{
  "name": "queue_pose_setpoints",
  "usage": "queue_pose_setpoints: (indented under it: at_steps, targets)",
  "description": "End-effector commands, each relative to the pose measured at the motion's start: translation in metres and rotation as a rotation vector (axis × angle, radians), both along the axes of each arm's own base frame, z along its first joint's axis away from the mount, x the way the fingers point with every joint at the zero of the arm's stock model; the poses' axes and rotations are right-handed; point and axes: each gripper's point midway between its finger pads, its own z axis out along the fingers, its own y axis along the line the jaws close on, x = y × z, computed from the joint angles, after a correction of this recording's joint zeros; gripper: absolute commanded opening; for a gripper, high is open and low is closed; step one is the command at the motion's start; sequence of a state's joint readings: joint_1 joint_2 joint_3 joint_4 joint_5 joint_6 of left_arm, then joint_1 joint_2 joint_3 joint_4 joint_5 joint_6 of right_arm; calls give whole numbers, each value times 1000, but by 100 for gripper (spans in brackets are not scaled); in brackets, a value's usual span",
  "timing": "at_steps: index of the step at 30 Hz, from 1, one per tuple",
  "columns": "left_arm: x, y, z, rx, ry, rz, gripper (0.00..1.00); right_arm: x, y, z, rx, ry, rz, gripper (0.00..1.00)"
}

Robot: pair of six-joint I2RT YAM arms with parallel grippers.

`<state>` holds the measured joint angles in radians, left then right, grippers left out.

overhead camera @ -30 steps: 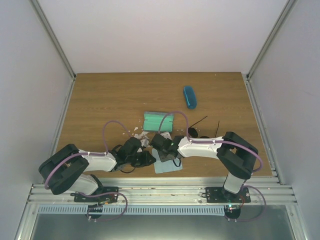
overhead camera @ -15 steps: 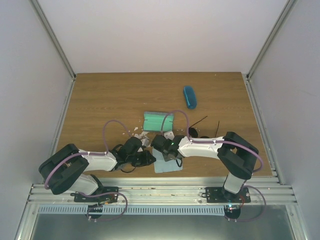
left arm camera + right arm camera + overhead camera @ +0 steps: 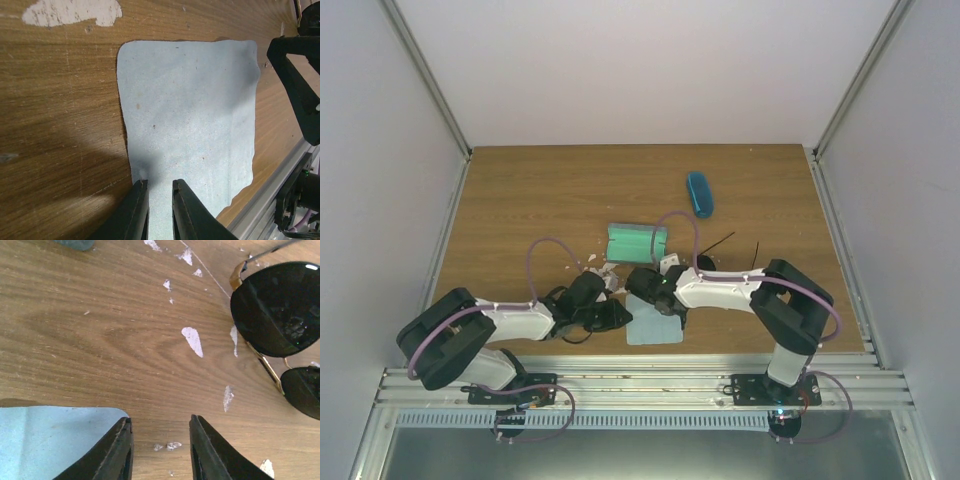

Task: Organize the sunglasses
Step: Move the glasses cleaning cloth to the center of the board, then fold the glasses cleaning cloth at the center of the board.

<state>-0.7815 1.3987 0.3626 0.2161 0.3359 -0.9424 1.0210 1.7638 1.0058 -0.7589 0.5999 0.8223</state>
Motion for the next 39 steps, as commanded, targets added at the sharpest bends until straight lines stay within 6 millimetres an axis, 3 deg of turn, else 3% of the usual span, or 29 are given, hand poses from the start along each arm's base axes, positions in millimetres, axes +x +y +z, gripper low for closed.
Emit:
queue_pose_setpoints:
  at_steps: [1, 6, 9, 13, 21, 28, 33, 39]
  targets:
    - [8, -5, 14, -6, -48, -1, 17, 7, 0, 23, 39, -66, -35, 38]
    - [15, -10, 24, -15, -84, -10, 18, -13, 23, 26, 235, 39, 50, 40]
    - [21, -14, 28, -9, -112, -17, 18, -34, 38, 18, 371, 140, 96, 32]
    - [37, -17, 30, 35, -165, -11, 16, -47, 39, 2, 424, 193, 93, 22]
    - [59, -20, 15, 154, -198, -17, 15, -32, 30, -4, 402, 156, 43, 17]
    - [56, 3, -14, 290, -143, 23, 15, -19, 18, -9, 445, 152, 11, 17]
    - [61, 14, -16, 362, -160, 47, 15, -7, 18, -7, 501, 155, 34, 17]
    - [72, 5, -4, 362, -189, 32, 15, 1, 2, -12, 408, 145, 8, 17]
